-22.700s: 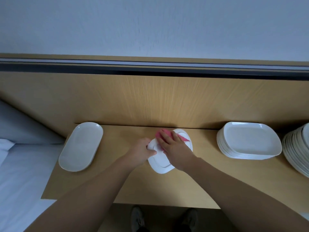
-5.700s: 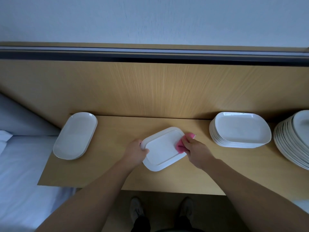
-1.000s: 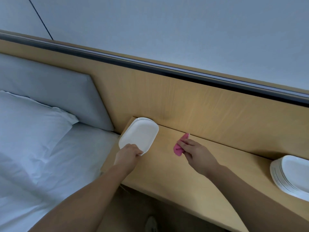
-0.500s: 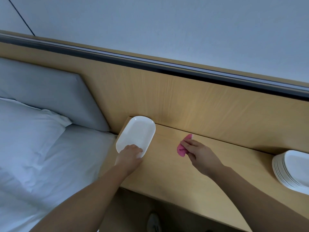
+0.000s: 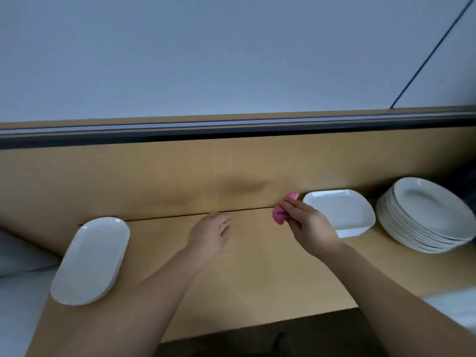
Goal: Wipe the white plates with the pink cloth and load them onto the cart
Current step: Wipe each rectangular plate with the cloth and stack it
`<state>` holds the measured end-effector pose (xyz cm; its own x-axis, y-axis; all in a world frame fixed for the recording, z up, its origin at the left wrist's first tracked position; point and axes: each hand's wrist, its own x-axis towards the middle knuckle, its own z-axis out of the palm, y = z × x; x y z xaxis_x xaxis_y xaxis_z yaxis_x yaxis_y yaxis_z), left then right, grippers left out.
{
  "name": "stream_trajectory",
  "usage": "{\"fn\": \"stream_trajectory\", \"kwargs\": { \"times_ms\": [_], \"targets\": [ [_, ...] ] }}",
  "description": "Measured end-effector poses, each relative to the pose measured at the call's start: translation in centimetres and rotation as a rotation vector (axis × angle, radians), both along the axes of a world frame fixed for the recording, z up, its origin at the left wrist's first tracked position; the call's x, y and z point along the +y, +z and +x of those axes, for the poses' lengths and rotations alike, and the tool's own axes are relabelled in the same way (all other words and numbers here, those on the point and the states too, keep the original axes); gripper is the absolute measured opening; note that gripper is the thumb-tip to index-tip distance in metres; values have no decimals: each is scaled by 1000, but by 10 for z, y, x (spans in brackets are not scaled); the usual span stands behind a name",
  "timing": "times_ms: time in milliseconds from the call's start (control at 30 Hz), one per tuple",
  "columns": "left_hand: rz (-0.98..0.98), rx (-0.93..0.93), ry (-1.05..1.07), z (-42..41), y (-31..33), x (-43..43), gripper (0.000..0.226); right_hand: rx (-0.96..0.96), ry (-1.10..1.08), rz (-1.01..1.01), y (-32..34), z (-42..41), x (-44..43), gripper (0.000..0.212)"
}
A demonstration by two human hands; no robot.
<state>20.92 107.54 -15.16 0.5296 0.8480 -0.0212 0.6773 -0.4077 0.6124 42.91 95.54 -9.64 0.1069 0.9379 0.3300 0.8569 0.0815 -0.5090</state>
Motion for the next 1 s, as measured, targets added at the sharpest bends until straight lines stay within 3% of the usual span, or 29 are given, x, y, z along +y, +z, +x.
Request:
{"fn": "stream_trajectory", "kwargs": {
  "times_ms": [333,533,700,1000],
  "targets": [
    [-62,-35,-140,149,1,-40,31,-18,-187,14,-3,131,-83,21],
    [-118,139,-69,215,-12,-46,35,-36,-200,65,-9,178,-97,21],
    [-96,276,5,242,-33,-47,27,-21,-151,78,-16,203,-97,25],
    [-160,292,97,259,-35,-50,24,-6,-80,64,-25,219,-96,28]
  ]
}}
